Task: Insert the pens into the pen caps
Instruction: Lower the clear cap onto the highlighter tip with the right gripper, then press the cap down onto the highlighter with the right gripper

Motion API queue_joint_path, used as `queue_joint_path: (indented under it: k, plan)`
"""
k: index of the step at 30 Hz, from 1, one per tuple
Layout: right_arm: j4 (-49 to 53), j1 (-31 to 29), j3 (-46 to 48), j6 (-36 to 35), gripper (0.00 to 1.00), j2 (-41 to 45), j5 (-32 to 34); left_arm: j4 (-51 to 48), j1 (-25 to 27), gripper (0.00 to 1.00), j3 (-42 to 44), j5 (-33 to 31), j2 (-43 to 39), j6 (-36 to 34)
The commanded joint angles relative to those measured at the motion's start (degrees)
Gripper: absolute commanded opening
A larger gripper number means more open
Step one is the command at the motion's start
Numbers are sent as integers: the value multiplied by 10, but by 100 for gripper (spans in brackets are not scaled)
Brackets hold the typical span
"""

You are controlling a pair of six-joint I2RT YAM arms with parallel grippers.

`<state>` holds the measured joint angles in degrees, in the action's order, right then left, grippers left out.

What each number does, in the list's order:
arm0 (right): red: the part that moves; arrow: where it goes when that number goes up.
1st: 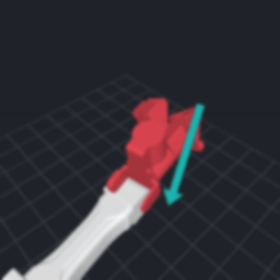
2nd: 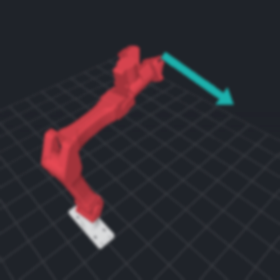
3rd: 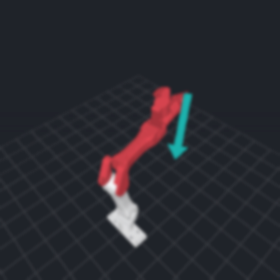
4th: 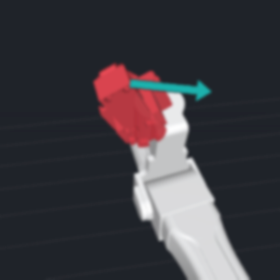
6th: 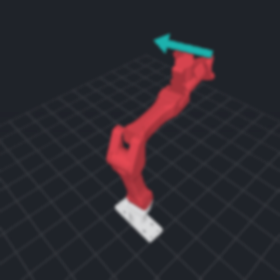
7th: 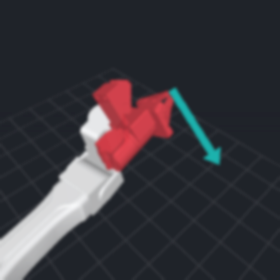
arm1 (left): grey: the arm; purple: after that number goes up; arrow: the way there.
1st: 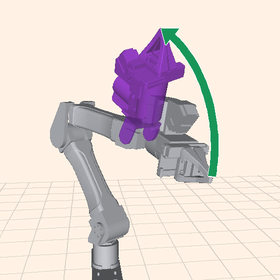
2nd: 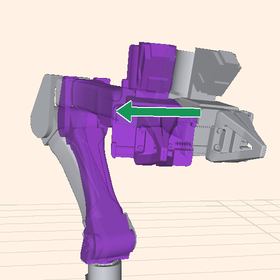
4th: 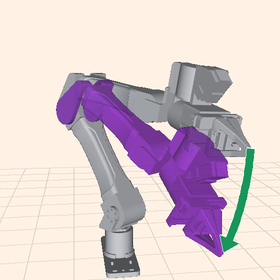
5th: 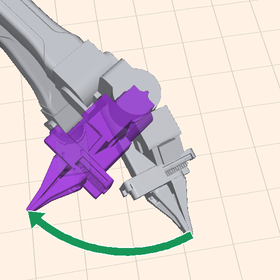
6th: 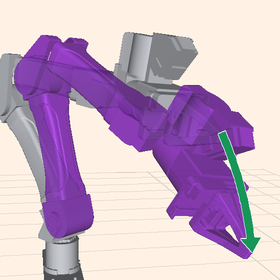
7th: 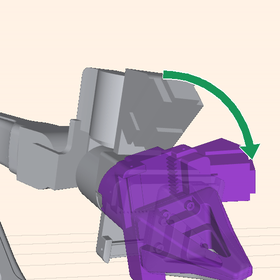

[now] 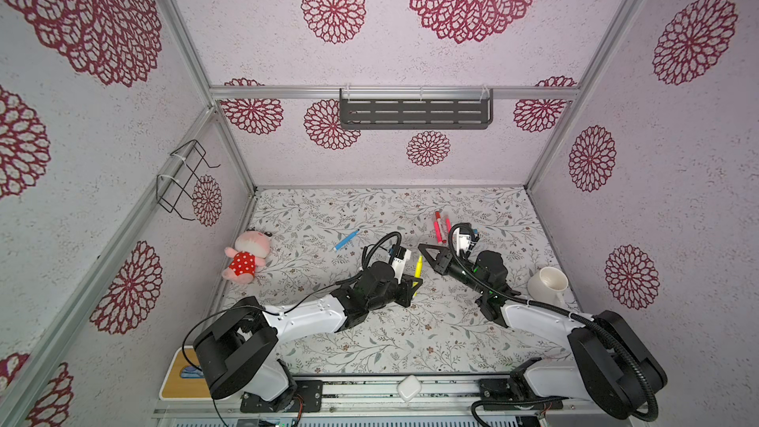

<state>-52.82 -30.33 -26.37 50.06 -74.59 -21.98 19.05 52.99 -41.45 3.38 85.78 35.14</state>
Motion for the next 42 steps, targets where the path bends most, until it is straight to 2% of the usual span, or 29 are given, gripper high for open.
queue_joint_path:
  k: [1,10,17,20,24,29,34,42]
  plan:
    - [20,-19,16,-32,12,30,4,25,4,0,0,-15,-23,-4]
    - [66,-46,30,-66,15,53,46,27,4,0,2,-22,-31,-3]
    - [53,-65,48,-76,27,54,42,28,4,0,3,-26,-32,-6]
    - [60,-65,50,-87,31,74,39,28,3,0,1,-27,-31,-10]
    - [96,-63,44,-106,43,110,43,28,2,0,-1,-27,-31,-12]
    - [141,-48,44,-113,52,162,60,28,3,0,1,-27,-32,-13]
    - [146,-8,26,-103,56,174,25,28,3,0,-2,-19,-32,-19]
    - [129,9,-32,-103,56,113,-27,39,2,0,2,8,-36,-17]
